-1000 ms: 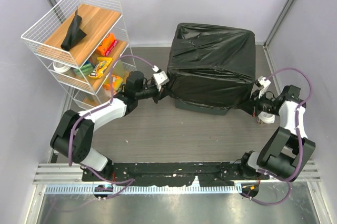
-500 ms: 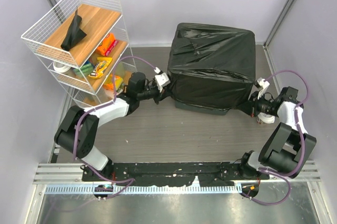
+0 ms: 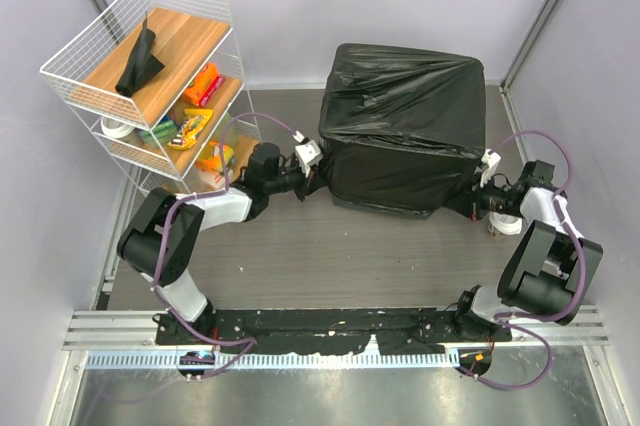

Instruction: Put the trash bags into the trash bin

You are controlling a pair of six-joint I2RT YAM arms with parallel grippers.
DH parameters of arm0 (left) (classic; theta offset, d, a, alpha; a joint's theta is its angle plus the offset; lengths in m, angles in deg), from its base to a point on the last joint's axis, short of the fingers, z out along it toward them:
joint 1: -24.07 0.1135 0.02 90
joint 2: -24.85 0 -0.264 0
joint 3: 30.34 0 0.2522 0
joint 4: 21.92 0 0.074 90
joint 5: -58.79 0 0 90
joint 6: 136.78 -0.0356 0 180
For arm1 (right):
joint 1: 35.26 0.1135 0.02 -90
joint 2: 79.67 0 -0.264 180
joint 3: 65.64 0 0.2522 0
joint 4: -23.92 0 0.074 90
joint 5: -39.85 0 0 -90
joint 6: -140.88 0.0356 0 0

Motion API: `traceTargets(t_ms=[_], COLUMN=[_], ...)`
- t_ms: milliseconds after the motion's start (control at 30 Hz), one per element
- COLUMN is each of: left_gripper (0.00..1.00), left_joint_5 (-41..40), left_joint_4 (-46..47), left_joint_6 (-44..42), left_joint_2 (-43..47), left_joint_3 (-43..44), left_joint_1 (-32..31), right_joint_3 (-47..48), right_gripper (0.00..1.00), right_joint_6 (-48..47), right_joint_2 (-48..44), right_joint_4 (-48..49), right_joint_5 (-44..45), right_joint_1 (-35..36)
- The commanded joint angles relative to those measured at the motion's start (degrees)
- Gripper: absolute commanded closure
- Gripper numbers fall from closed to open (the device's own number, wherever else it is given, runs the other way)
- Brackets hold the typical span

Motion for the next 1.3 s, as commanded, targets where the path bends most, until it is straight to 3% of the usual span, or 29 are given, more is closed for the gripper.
traceTargets(t_ms=[0, 433, 633, 833, 1267], left_gripper=[1.0, 1.0, 1.0, 1.0, 1.0], left_joint_5=[-8.0, -9.7, -6.1, -9.7, -14.9], left_joint_4=[-7.0, -8.1, -7.4, -3.3, -5.7], left_joint_6=[0.4, 4.1, 10.5, 11.7, 14.2], left_joint_2=[-3.2, -8.0, -13.8, -13.8, -17.2], left_joint_3=[-2.7, 0.6, 2.2, -0.1, 1.5], left_joint_1=[1.8, 1.3, 0.6, -0.6, -1.3], right_joint_3=[-0.2, -2.1, -3.3, -4.6, -7.2], right_gripper=[0.99, 0.99, 0.99, 0.99, 0.99], right_joint_6=[-0.9, -2.1, -2.5, -2.7, 0.1], right_joint_2=[1.0, 4.3, 4.7, 4.8, 5.6], right_joint_4=[4.6, 8.2, 9.8, 11.5, 17.3], right_joint_5=[12.0, 17.0, 19.3, 21.7, 25.4], right_joint_1=[1.2, 2.0, 2.3, 2.3, 2.4])
